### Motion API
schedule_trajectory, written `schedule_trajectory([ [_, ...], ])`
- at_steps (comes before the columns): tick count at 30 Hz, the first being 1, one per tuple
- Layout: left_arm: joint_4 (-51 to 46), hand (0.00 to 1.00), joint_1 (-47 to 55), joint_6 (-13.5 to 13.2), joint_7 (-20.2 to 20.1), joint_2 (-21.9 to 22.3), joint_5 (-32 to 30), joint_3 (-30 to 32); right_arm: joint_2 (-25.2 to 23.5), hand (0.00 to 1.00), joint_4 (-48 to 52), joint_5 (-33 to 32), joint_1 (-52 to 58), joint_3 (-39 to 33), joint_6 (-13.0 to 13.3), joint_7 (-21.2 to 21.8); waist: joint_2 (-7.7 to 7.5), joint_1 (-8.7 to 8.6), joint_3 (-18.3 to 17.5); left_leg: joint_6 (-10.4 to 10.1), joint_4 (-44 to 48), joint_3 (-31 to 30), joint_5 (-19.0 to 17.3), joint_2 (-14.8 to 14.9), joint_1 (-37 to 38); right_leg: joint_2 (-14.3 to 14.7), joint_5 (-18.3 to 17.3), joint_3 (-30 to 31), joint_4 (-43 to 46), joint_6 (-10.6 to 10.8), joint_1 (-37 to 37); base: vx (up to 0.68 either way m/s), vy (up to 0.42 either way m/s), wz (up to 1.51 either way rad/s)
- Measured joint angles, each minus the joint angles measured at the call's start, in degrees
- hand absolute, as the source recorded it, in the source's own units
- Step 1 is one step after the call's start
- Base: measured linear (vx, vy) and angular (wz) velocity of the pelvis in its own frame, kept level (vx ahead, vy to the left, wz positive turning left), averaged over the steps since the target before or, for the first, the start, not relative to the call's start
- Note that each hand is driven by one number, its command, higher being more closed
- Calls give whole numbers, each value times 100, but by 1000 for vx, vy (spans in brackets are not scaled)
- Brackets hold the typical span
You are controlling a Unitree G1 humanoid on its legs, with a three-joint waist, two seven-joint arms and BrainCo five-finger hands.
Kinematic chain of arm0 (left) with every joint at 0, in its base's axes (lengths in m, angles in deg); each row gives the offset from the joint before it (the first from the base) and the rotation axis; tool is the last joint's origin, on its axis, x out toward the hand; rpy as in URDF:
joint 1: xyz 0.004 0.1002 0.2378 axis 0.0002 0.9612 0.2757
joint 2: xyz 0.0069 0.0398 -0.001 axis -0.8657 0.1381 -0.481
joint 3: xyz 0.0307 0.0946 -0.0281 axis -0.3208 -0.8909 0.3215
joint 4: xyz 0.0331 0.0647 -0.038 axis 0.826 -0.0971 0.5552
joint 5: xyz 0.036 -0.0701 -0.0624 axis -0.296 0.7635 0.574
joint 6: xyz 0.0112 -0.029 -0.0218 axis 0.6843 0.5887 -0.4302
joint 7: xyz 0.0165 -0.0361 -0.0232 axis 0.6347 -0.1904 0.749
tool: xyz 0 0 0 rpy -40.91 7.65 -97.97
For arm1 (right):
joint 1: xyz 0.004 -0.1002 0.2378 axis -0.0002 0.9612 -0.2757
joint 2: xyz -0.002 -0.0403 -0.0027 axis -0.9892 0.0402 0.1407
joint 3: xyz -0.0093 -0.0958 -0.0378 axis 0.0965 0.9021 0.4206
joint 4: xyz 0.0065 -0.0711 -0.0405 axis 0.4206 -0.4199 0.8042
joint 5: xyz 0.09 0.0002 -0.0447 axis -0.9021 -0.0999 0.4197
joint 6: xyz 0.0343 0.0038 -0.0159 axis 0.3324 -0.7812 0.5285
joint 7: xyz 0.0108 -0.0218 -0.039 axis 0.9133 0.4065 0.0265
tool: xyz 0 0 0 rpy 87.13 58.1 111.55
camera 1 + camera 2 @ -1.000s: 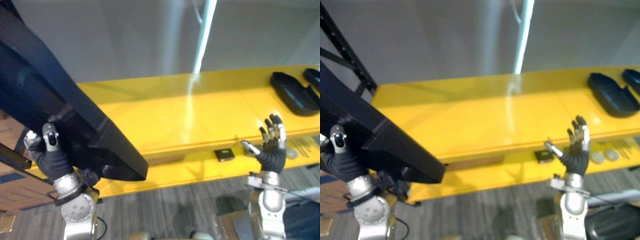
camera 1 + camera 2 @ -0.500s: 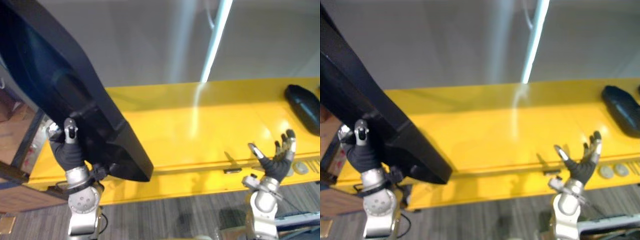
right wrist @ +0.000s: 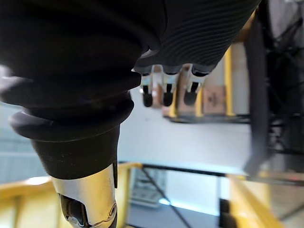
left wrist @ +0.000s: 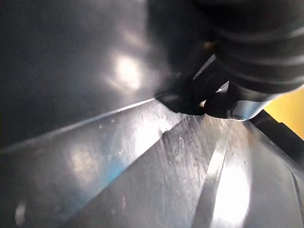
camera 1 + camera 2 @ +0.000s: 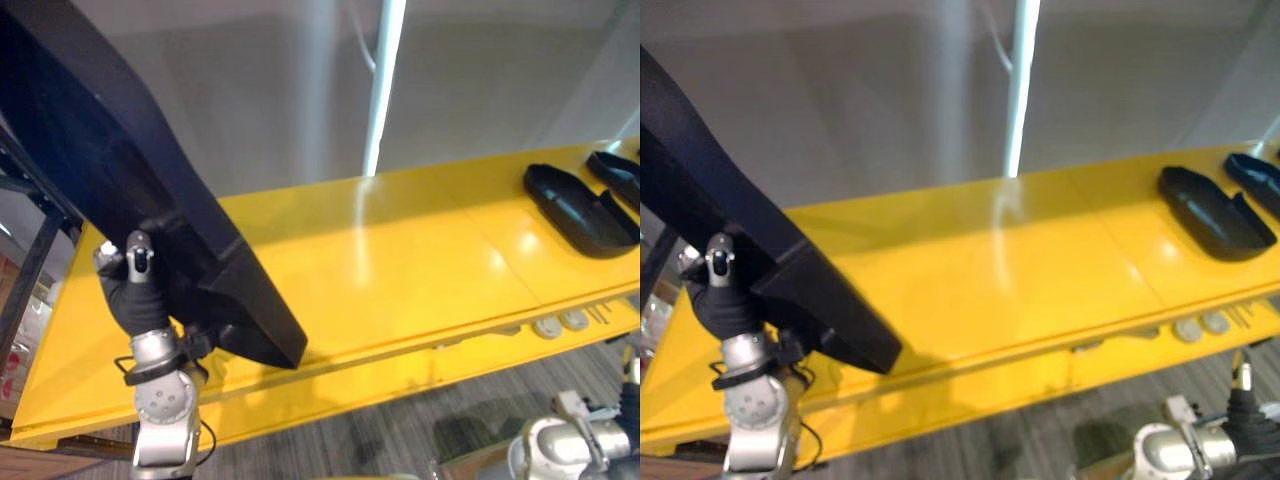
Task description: Walk over and take plastic housings, then place them on the shelf
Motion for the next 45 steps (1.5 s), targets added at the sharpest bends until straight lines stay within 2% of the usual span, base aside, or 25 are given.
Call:
schedule_trajectory([
  [6,-45,100,-185,-1,-21,30,9,-113,4,0,-1413,-819,46,142,-410,422,181,15,-87,-1,25,21,-1,12,4,-2,0,-21,0,1,36,-61,-32,1],
  [9,-46,100,-277,0,-58,30,21,-236,13,0,-2291,-1343,51,132,-581,588,205,23,-96,21,-14,14,-37,12,-15,-7,-33,-128,-6,40,88,-111,-24,13],
  [14,-49,100,-364,0,-217,24,407,-274,18,0,-2845,-1916,86,139,-642,794,245,57,-144,38,-71,5,-50,-3,-24,-23,-63,-175,-7,68,89,-106,-19,3],
  [17,-98,100,-408,38,-401,19,614,-531,23,0,-3189,-2100,84,151,-765,1122,279,60,-196,37,-87,-10,10,-11,-24,-21,-61,-178,7,67,79,-30,-10,1],
  [20,-96,100,-578,307,-658,-25,638,-690,38,0,-3538,-2099,27,184,-894,1541,340,47,-265,38,-189,-24,102,-38,-15,-15,-59,-177,11,66,39,-5,-5,1],
  [23,10,100,-819,571,-871,-45,676,-864,139,0,-3838,-2074,19,414,-987,2019,335,37,-272,35,-329,-19,213,-57,-20,-5,-49,-176,6,58,-21,-6,-5,1],
  [24,95,100,-886,780,-955,-51,674,-945,197,0,-4031,-2058,25,453,-987,2387,312,9,-291,30,-384,-21,247,-62,-12,5,-42,-178,-10,51,-30,0,0,0],
  [26,309,100,-996,957,-1042,-114,678,-1053,313,0,-4236,-2025,26,584,-982,2827,291,0,-300,25,-389,-17,252,-56,-29,19,-27,-164,-31,40,-50,-1,-5,-2],
  [28,600,100,-1184,1115,-1134,-316,750,-1167,439,0,-4403,-1585,13,732,-975,3140,266,-15,-297,26,-420,-15,291,-59,-57,30,-5,-148,-40,26,-124,3,-6,-2],
  [29,700,100,-1252,1126,-1141,-365,807,-1196,480,0,-4425,-1416,-1,798,-976,3158,257,-18,-291,27,-430,-16,313,-63,-91,34,4,-148,-51,23,-145,0,0,0],
  [30,889,100,-1414,1128,-1124,-460,889,-1250,573,0,-4429,-795,-14,955,-977,3033,259,-28,-288,42,-462,-24,360,-72,-162,55,29,-148,-55,15,-244,-9,-17,4],
  [32,1000,100,-1558,1128,-1112,-502,891,-1317,707,0,-4409,-503,-48,1192,-962,2834,244,-46,-274,51,-489,-52,404,-80,-275,58,55,-153,-60,5,-358,-24,-16,6],
  [35,1132,100,-1623,1115,-1027,-501,896,-1349,882,0,-4361,-404,-208,1430,-957,2589,155,-146,-206,57,-508,-107,464,-85,-348,64,128,-150,-141,-9,-404,-8,-4,1],
  [40,1200,100,-1633,1132,-998,-502,891,-1348,970,0,-4352,-418,-235,1528,-946,2764,142,-180,-193,57,-485,-109,465,-89,-327,73,138,-105,-147,-13,-395,-2,-4,-4],
  [43,1412,100,-1895,1331,-999,-510,840,-1378,1040,0,-4389,-478,-205,1645,-937,2979,167,-204,-177,57,-465,-109,464,-90,-326,72,160,-82,-150,-23,-397,-33,3,-4],
  [45,1701,100,-2241,1636,-951,-694,835,-1491,1116,0,-4390,-480,-236,1679,-910,3159,234,-291,-125,57,-464,-105,464,-98,-322,70,191,-38,-156,-17,-409,-62,12,-6],
])
